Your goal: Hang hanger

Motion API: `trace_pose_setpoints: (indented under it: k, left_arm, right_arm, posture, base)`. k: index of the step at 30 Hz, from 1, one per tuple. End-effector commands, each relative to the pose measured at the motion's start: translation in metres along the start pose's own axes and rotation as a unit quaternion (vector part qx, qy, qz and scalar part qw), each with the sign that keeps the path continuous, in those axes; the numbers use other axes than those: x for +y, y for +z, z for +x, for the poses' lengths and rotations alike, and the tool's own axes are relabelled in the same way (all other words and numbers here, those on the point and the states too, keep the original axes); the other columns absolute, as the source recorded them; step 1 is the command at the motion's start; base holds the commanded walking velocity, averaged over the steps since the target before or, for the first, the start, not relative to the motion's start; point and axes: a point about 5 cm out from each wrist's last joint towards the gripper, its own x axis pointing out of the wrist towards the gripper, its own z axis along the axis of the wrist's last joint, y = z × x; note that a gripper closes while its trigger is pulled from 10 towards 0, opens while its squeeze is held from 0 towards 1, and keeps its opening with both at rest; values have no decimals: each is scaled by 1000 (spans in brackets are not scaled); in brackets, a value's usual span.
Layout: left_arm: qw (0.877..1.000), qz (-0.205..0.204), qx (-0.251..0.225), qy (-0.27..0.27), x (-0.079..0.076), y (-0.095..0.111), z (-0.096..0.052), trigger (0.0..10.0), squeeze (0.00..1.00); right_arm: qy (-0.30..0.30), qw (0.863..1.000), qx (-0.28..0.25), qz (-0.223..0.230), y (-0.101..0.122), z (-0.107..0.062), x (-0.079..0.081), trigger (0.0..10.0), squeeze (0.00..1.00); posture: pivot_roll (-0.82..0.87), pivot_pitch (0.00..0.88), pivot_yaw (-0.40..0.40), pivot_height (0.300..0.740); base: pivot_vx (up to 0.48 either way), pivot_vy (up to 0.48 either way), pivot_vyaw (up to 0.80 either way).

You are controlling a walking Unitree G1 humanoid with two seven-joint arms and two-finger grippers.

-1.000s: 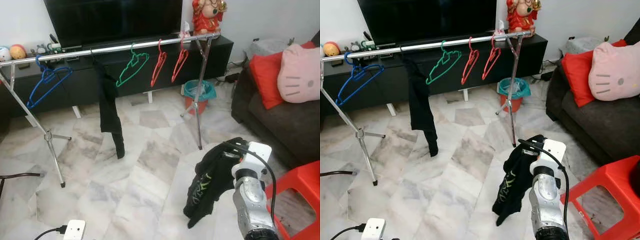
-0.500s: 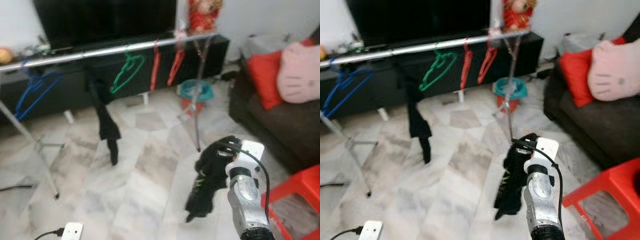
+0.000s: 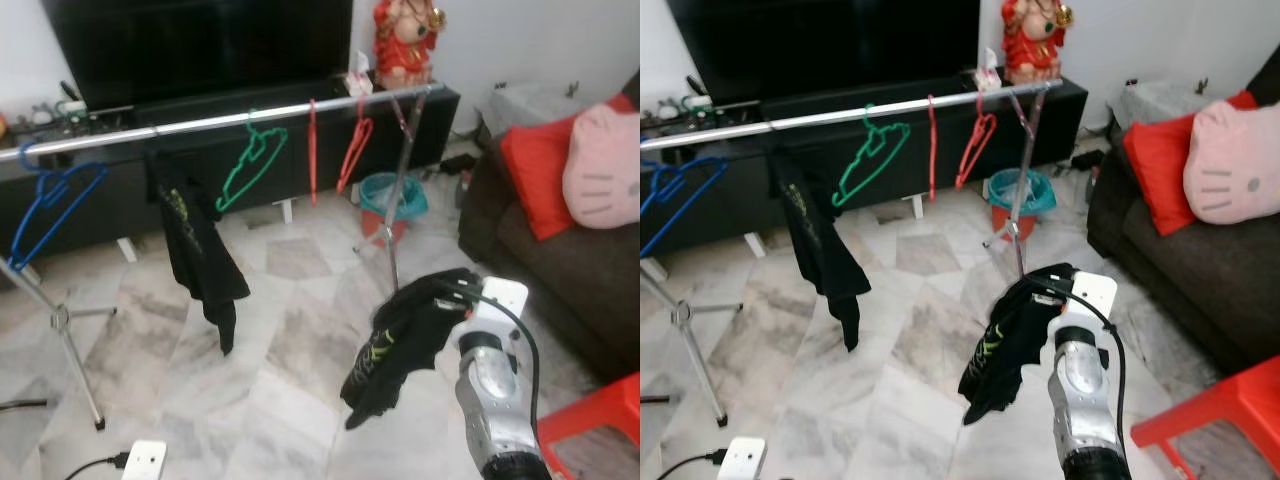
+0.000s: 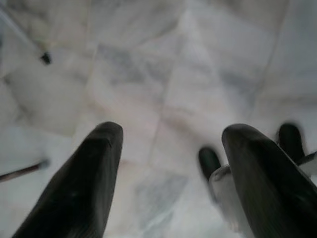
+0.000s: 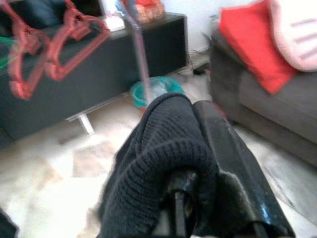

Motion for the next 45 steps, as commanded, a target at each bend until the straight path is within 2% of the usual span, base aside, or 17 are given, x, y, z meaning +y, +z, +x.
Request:
trace_pose_setpoints:
  k: [1, 40, 45]
  left_arm:
    - [1000, 3, 14, 8, 7, -6, -3, 10000, 0]
    - [1000, 8, 16, 8, 8, -6, -3, 10000, 0]
    - [1000, 6, 15, 7, 7, -6, -3, 10000, 0]
  right_arm:
    - [10, 1000, -25, 9, 12, 5, 9, 10000, 0]
    - [6, 1000, -25, 11, 11, 4, 10, 10000, 0]
    - [-11, 1000, -17, 10, 8, 4, 5, 10000, 0]
  posture:
    - [-225, 0, 12, 740]
    - [-222, 0, 16, 740]
    - [-222, 0, 14, 740]
  base:
    - [319, 0, 0]
    - [277, 0, 0]
    - [338, 0, 0]
